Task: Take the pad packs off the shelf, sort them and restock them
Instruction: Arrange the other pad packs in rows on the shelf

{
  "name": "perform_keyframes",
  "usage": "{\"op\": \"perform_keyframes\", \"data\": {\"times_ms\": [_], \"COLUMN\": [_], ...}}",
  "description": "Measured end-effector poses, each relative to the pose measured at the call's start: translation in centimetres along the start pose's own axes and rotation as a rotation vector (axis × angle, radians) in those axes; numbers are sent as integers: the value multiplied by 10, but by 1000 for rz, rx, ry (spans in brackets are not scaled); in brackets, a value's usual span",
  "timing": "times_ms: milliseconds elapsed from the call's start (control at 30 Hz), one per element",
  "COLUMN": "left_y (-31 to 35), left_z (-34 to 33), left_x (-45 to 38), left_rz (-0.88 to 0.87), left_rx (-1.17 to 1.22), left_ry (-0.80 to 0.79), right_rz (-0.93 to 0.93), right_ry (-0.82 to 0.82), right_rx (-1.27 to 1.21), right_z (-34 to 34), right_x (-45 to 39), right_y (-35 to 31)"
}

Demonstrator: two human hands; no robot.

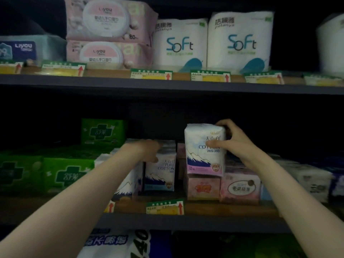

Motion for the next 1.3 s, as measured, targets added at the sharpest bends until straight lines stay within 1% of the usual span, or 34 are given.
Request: {"op": "perform_keyframes", "data": {"times_ms": [100, 167, 267, 333, 400, 433, 500, 567, 633, 700, 767, 833, 1000, 1100, 1200, 1267, 1300], "left_y": [5, 5, -1, -9, -17, -24, -36, -41, -47, -48, -45, -41, -57, -52, -41, -24, -13], "left_z": [-8, -13, -3, 10, 25, 32, 39, 37, 26, 17, 17, 19, 11, 7, 10, 19, 24], "left_x": [-8, -10, -4, 10, 31, 43, 64, 77, 79, 80, 79, 78, 60, 54, 52, 55, 55], "left_rz": [29, 22, 16, 14, 34, 74, 186, 236, 252, 253, 248, 245, 229, 235, 255, 197, 141], "left_rx": [-68, -97, -77, -35, -13, -3, 65, 104, 40, 11, 19, 31, -31, -104, -70, 24, 93], "left_ry": [-45, -44, -35, -24, -77, -138, -258, -313, -294, -222, -199, -191, -160, -199, -265, -248, -219], "right_rz": [5, 1, -7, 17, 41, 46, 57, 105, 164, 221, 211, 170, 187, 176, 197, 203, 196], "right_ry": [-6, -12, -40, -91, -145, -176, -255, -357, -417, -429, -456, -478, -459, -488, -475, -476, -441], "right_rx": [37, 32, -72, -136, -153, -132, 10, 204, 400, 620, 692, 673, 650, 659, 639, 531, 454], "right_z": [5, 8, 6, -5, -25, -39, -68, -95, -110, -110, -110, -116, -135, -133, -127, -112, -98], "right_x": [3, 5, 10, 11, 8, 5, 0, -2, -3, -5, -7, -4, -6, -6, 3, 5, 2], "right_y": [3, 4, 1, -5, -12, -13, -13, -9, -6, -6, -6, -5, -17, -16, -12, -9, -7]}}
Point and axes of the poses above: each hand's wrist, its own x-axis away from the middle knuckle, its own z-axis out of the back of the hand, y = z × x, the point moved 1 cm from there along -x, towards the middle knuckle, and after that the axes turned 12 degrees about x, right-handed, at the moved point
